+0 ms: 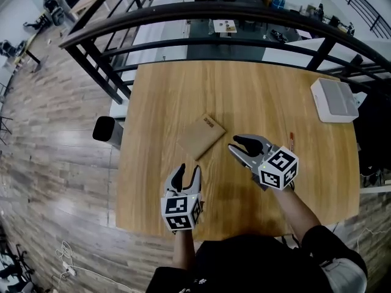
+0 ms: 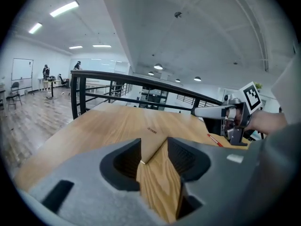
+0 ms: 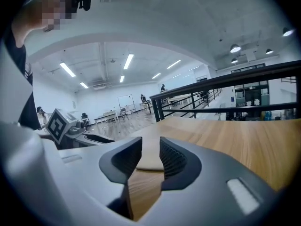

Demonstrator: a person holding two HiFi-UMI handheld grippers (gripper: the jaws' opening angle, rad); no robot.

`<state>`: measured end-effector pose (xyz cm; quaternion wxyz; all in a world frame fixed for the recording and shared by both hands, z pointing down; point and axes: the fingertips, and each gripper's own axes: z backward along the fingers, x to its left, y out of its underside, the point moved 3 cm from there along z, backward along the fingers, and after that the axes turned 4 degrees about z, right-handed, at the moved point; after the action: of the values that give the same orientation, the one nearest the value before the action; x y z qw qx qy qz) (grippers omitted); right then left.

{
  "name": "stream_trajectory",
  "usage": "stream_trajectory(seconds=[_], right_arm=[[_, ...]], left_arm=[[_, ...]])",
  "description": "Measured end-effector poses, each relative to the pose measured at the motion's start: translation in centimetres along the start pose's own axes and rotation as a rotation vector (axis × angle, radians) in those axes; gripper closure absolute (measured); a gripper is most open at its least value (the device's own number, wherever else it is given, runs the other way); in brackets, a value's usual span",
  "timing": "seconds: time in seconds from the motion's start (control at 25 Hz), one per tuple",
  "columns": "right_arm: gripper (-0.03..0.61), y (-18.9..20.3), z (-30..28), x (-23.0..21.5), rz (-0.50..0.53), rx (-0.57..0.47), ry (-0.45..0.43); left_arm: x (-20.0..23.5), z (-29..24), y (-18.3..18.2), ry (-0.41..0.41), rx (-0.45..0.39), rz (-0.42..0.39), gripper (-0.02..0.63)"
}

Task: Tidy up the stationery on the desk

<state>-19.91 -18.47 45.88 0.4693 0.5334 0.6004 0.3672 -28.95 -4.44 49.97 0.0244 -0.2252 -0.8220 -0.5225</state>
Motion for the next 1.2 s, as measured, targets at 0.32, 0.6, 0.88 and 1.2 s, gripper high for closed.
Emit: stream_trajectory(seconds=[0.32, 0.6, 0.88, 1.2], right_arm=[[0.422, 3.0, -4.9, -2.6, -0.026, 0.122, -0.011], [0.375, 5.1, -7.4, -4.7, -0.064, 0.199, 0.024], [0.318, 6.9, -9.2, -6.4, -0.060, 0.270, 0.037], [0.290, 8.7, -10.5, -7.2, -0.042, 0.358, 0.033]], left_arm=[[2.2, -3.6, 2.3, 0.000, 0.107, 0.057, 0.363], [3.3, -5.4, 3.9, 0.007, 0.163, 0.118, 0.334], [3.9, -7.0, 4.8, -0.009, 0.201, 0.129, 0.324], [4.1, -8.3, 5.6, -0.013, 0.249, 0.128, 0.322]])
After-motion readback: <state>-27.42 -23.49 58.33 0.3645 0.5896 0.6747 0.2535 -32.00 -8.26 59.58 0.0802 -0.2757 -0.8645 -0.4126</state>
